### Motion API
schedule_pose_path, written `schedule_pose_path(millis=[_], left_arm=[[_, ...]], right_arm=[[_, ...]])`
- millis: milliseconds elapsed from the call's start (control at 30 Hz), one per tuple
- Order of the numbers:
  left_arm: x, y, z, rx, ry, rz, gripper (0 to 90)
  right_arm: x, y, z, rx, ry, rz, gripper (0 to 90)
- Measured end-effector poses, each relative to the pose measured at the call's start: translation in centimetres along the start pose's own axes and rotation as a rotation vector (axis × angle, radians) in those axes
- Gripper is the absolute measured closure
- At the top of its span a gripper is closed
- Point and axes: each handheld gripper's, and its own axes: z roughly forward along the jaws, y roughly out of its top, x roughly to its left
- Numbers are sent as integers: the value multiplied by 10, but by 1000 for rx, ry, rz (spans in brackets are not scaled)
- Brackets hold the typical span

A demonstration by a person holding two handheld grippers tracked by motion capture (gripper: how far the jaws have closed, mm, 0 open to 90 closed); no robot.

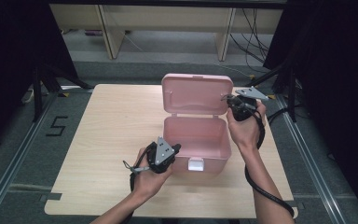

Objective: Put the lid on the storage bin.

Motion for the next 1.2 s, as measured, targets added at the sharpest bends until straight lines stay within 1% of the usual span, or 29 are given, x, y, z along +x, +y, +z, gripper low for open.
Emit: schedule_pose_path(millis=[67, 100, 133, 167, 200, 233, 267, 300, 333, 367, 400, 433, 533, 600, 667, 700, 733, 767, 800, 833, 867, 900, 933, 967, 1033, 1067, 1133, 1167, 1200], left_arm=[[0, 0, 0, 1, 0, 1, 900], [0, 0, 0, 1, 0, 1, 900], [0, 0, 0, 1, 0, 0, 900], [0, 0, 0, 1, 1, 0, 900], [0, 0, 0, -1, 1, -3, 900], [0, 0, 0, 0, 1, -3, 900], [0, 0, 0, 1, 2, -3, 900], [0, 0, 0, 1, 3, -2, 900], [0, 0, 0, 1, 2, 0, 900], [0, 0, 0, 2, 2, -2, 900], [0, 0, 0, 1, 2, -3, 900], [0, 0, 0, 2, 2, -1, 900], [0, 0, -1, 3, 1, 2, 900], [-1, 0, -1, 4, 0, 3, 900], [-1, 0, -1, 1, -5, 0, 900], [0, 0, -1, 0, -9, -3, 900], [0, -1, -1, -2, -9, -1, 900], [0, -1, -1, -2, -10, 2, 900], [0, -1, -1, -3, -12, -1, 900], [0, -1, -2, -5, -12, -1, 900], [0, -1, -2, -6, -12, -1, 899], [1, -1, -2, -7, -11, -3, 898], [1, -1, -2, -5, -14, -5, 897], [2, -2, -3, -2, -17, -7, 896], [3, -2, -4, -3, -21, -7, 894], [3, -2, -4, -1, -25, -11, 894], [3, -3, -5, -4, -24, -8, 891], [3, -3, -5, -4, -24, -6, 891], [3, -3, -5, -3, -26, -8, 889]], right_arm=[[1, -5, -4, -19, 6, -13, 896], [2, -7, -6, -23, -7, -16, 896], [1, -9, -8, -37, -8, -38, 896], [3, -11, -10, -37, -10, -23, 895], [3, -13, -11, -44, -8, -33, 894], [4, -15, -13, -47, -20, -34, 894], [3, -16, -14, -54, -14, -47, 893], [4, -18, -16, -60, -10, -45, 892], [4, -19, -17, -57, -19, -58, 891], [4, -21, -18, -60, -15, -70, 891], [5, -23, -19, -70, -12, -52, 891], [6, -24, -21, -69, -14, -52, 890], [6, -28, -24, -76, -16, -75, 890], [7, -30, -26, -77, -20, -63, 889], [7, -31, -27, -72, -20, -78, 887], [7, -32, -28, -72, -17, -70, 887], [6, -33, -28, -81, -23, -95, 886], [7, -33, -29, -75, -17, -95, 885], [8, -34, -30, -67, -20, -80, 883], [6, -35, -31, -71, -14, -98, 883], [5, -37, -32, -72, -21, -113, 879], [6, -38, -34, -66, -13, -94, 866], [4, -39, -35, -64, -10, -101, 838], [4, -41, -36, -44, 0, -90, 809], [1, -46, -40, -21, 4, -89, 786], [0, -49, -44, -11, 4, -99, 772], [-3, -55, -50, 14, 47, -77, 761], [-4, -59, -53, 16, 58, -73, 761], [-4, -62, -57, 26, 55, -62, 763]])
